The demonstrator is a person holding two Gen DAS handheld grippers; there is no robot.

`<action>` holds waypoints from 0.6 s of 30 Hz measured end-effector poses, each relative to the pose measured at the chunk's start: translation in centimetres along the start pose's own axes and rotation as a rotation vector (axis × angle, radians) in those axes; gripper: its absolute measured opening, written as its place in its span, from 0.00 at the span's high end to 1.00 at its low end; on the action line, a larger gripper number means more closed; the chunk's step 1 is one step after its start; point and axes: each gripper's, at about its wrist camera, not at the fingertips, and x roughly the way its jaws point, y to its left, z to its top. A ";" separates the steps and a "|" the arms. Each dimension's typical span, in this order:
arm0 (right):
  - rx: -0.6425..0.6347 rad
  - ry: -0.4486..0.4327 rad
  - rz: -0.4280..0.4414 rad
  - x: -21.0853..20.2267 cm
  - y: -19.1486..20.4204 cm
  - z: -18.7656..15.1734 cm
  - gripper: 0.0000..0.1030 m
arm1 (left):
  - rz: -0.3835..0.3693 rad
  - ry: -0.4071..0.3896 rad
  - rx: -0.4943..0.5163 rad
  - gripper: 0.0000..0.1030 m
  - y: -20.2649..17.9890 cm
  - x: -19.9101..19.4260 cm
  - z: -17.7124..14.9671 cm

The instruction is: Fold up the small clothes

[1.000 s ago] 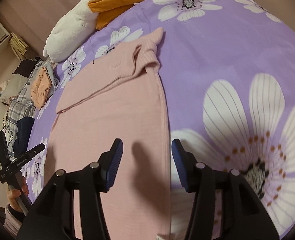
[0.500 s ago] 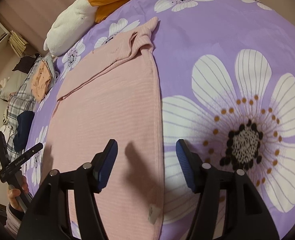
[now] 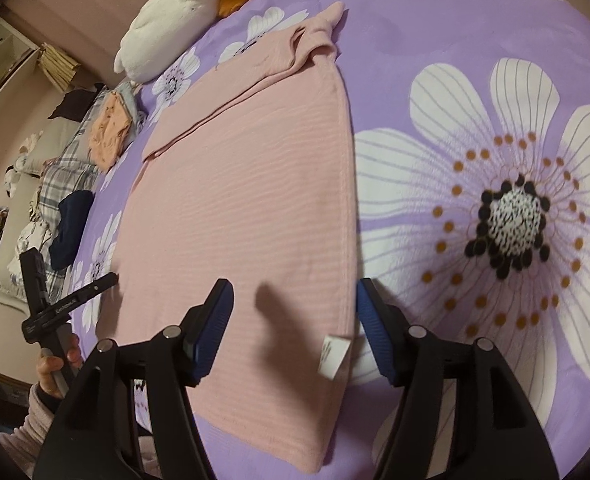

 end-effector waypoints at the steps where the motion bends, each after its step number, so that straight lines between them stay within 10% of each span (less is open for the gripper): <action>1: 0.002 0.004 0.007 0.0 0.0 -0.2 0.38 | -0.003 0.000 0.005 0.41 0.0 -0.1 -0.3; 18: 0.061 0.043 0.167 -0.9 -0.6 -3.6 0.38 | -0.246 0.020 -0.026 0.41 1.8 -2.6 -3.9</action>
